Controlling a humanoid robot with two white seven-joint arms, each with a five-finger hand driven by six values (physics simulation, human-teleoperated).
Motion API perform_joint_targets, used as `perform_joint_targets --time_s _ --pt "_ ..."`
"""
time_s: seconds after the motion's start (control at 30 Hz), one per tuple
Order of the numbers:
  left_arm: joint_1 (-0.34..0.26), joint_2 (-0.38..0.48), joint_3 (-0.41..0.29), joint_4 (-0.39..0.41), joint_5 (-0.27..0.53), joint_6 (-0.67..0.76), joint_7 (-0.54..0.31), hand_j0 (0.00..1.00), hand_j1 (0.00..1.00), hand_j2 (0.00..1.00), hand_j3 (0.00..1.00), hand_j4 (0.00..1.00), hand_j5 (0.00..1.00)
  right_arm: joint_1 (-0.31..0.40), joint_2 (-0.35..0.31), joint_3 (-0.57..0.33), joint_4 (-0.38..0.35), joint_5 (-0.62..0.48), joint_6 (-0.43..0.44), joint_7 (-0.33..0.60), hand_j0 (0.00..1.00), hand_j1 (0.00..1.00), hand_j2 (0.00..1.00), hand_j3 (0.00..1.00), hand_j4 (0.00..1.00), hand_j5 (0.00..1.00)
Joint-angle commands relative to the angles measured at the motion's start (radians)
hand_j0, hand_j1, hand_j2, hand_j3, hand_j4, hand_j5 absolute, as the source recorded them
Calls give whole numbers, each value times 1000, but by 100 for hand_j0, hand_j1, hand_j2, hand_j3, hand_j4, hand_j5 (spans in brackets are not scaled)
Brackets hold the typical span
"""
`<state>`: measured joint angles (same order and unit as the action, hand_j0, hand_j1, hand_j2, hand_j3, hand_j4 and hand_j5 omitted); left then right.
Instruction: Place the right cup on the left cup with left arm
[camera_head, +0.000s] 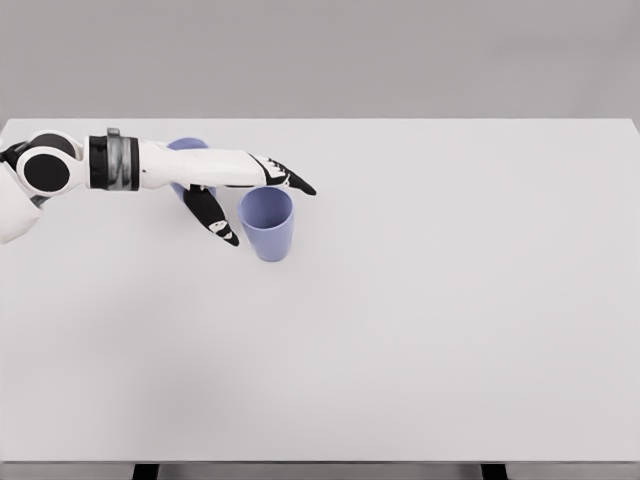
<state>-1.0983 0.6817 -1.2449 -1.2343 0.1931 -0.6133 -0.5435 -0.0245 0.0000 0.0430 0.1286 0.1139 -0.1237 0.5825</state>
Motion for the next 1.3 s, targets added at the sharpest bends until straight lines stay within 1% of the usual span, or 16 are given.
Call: perform_joint_targets --time_s 0.0,0.1,0.37,0.43,0.57,0.6,0.67,0.83,0.97,1.0,1.03,1.07,1.1,1.17,1.2,1.27 --pt "0 -1 2 1 8 2 0 100 100 100 100 100 100 0 0 0 0 1 -1 0 100 100 100 100 100 100" --pt "0 -1 2 -1 12 2 0 100 100 100 100 100 100 0 0 0 0 1 -1 0 100 100 100 100 100 100" --pt "9 -16 1 3 -20 2 7 100 100 100 100 100 100 0 0 0 0 1 -1 0 100 100 100 100 100 100" --pt "9 -21 1 30 -18 2 7 100 100 100 100 100 100 0 0 0 0 1 -1 0 100 100 100 100 100 100" --pt "11 -30 1 55 -21 2 7 100 100 100 100 100 100 0 0 0 0 1 -1 0 100 100 100 100 100 100" --pt "11 -36 4 61 -41 2 7 100 100 100 100 100 100 0 0 0 0 1 -1 0 100 100 100 100 100 100" --pt "11 -51 4 75 -47 2 7 100 100 100 100 100 100 0 0 0 0 1 -1 0 100 100 100 100 100 100" --pt "12 -62 2 81 -49 2 7 100 100 100 100 100 100 0 0 0 0 3 -1 0 100 100 100 100 100 100" --pt "38 -62 19 90 -78 2 7 100 100 100 100 100 100 0 0 0 0 3 -1 0 100 100 100 100 100 100" --pt "40 -62 25 90 -80 2 7 98 98 98 98 98 98 0 0 0 0 1 -1 0 100 100 100 100 100 100" --pt "40 -62 27 90 -75 2 7 83 83 83 83 83 83 0 0 0 0 3 -1 0 100 100 100 100 100 100" --pt "40 -62 27 90 -75 2 8 79 79 79 79 79 79 0 0 0 0 3 -1 0 100 100 100 100 100 100" --pt "40 -62 33 90 -72 2 8 66 66 66 66 66 66 0 0 0 0 1 -1 0 100 100 100 100 100 100" --pt "40 -60 33 90 -75 2 8 65 65 65 65 65 65 0 0 0 0 1 -1 0 100 100 100 100 100 100" --pt "41 -59 33 90 -73 2 8 62 62 62 62 62 62 0 0 0 0 1 -1 0 100 100 100 100 100 100" --pt "46 -59 35 90 -73 2 8 62 62 62 62 62 62 0 0 0 0 1 -1 0 100 100 100 100 100 100"
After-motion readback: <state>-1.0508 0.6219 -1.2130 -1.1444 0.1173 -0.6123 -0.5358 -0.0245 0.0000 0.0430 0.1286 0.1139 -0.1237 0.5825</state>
